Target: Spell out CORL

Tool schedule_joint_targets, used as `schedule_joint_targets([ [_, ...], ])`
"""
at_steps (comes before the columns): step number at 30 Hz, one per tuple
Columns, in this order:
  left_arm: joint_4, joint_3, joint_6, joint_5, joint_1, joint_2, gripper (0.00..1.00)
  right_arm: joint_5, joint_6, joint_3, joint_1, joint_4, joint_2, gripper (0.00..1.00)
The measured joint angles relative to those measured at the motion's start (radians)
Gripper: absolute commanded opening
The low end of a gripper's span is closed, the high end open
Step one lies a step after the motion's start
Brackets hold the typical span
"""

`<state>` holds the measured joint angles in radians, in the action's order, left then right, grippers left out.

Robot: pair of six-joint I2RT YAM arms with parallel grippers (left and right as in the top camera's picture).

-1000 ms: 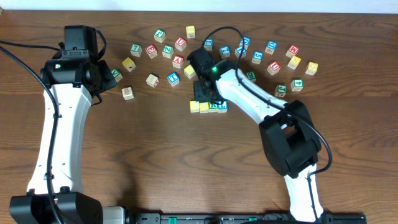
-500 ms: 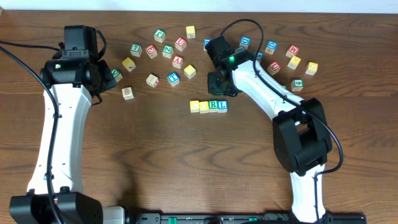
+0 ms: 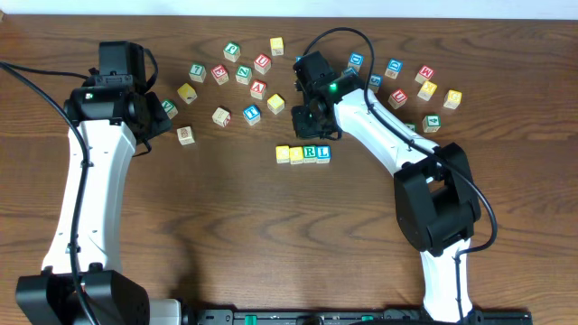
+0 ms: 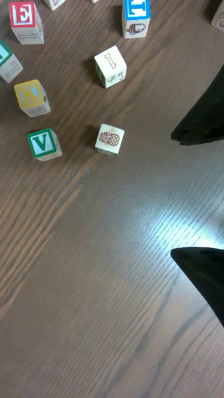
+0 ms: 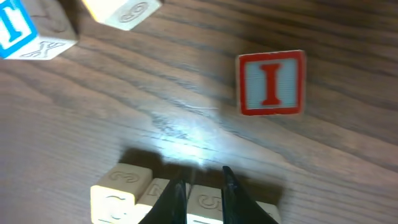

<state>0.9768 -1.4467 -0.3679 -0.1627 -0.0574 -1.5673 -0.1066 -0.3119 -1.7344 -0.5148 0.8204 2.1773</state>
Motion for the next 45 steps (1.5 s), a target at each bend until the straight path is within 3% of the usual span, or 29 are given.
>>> schedule_joint_targets([
  [7, -0.011, 0.0, -0.002, 0.008, 0.0, 0.0, 0.52, -0.019, 0.013, 0.0, -0.023, -0.051, 0.0, 0.15],
  [15, -0.031, 0.0, -0.002, 0.014, 0.0, 0.0, 0.52, 0.01, -0.013, 0.0, -0.098, -0.113, 0.0, 0.02],
  [45, -0.031, 0.0, -0.002, 0.023, 0.0, 0.0, 0.52, 0.028, -0.071, 0.0, -0.126, -0.137, 0.083, 0.01],
])
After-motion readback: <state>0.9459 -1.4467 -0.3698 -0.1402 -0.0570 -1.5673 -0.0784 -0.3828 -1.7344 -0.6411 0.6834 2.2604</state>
